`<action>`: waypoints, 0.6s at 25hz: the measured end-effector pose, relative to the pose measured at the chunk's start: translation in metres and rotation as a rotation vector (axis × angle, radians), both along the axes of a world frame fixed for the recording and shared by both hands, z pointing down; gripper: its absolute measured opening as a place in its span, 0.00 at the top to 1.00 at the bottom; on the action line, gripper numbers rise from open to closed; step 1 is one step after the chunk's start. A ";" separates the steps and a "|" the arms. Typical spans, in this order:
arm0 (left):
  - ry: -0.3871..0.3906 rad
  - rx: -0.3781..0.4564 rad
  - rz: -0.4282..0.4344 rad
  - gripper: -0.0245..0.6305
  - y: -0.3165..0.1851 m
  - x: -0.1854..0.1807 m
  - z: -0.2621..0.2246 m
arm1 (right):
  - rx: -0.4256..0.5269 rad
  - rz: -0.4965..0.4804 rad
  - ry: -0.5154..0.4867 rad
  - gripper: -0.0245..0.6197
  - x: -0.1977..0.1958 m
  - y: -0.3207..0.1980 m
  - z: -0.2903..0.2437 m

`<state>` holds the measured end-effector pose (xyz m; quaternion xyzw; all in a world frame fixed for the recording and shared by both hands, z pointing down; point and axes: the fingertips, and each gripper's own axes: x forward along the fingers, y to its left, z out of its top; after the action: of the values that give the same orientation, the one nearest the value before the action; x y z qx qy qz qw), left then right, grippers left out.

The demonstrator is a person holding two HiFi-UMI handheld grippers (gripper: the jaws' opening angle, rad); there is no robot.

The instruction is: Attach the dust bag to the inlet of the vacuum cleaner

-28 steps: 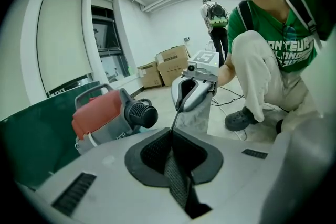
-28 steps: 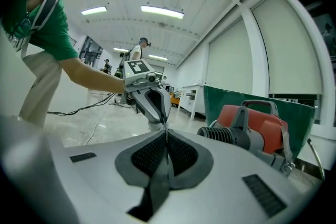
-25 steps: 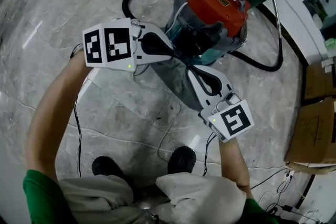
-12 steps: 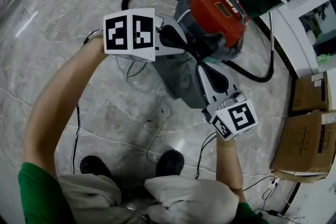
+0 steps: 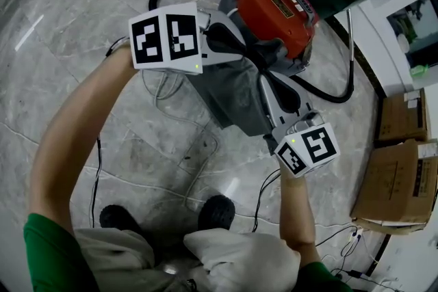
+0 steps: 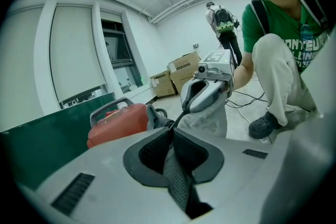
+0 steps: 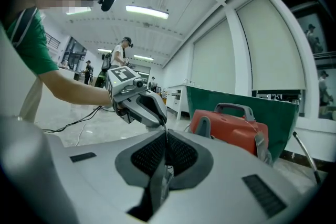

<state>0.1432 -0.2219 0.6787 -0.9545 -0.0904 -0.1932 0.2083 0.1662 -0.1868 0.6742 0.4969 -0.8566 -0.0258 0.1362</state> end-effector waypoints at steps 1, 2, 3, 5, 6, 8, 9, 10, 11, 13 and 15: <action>0.004 -0.001 -0.002 0.92 -0.001 0.001 0.000 | 0.001 0.001 -0.007 0.94 0.001 -0.001 0.000; 0.006 -0.001 -0.003 0.92 -0.002 0.003 0.000 | 0.002 0.001 -0.012 0.93 0.002 -0.002 0.000; 0.006 -0.001 -0.003 0.92 -0.003 0.004 0.000 | 0.004 0.000 -0.015 0.93 0.003 -0.003 0.000; 0.008 0.001 -0.004 0.92 -0.005 0.006 0.001 | 0.008 -0.003 -0.017 0.93 0.005 -0.004 0.000; 0.008 0.002 -0.004 0.92 -0.005 0.007 0.001 | 0.010 -0.004 -0.019 0.93 0.006 -0.004 0.000; 0.011 0.006 -0.003 0.91 -0.007 0.009 0.002 | 0.012 -0.006 -0.025 0.93 0.009 -0.005 0.001; 0.012 0.007 -0.002 0.91 -0.007 0.011 0.002 | 0.013 -0.006 -0.028 0.93 0.010 -0.006 0.001; 0.014 0.007 -0.001 0.91 -0.008 0.012 0.002 | 0.013 -0.007 -0.031 0.93 0.012 -0.007 0.001; 0.017 0.007 -0.001 0.91 -0.010 0.013 0.002 | 0.014 -0.009 -0.035 0.93 0.013 -0.008 0.001; 0.022 0.005 -0.002 0.91 -0.013 0.016 0.003 | 0.014 -0.013 -0.043 0.93 0.016 -0.011 0.002; 0.028 0.002 -0.004 0.90 -0.015 0.019 0.003 | 0.014 -0.014 -0.050 0.93 0.019 -0.014 0.002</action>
<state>0.1622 -0.2374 0.6821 -0.9571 -0.0854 -0.1802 0.2103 0.1848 -0.2004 0.6764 0.4924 -0.8630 -0.0205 0.1112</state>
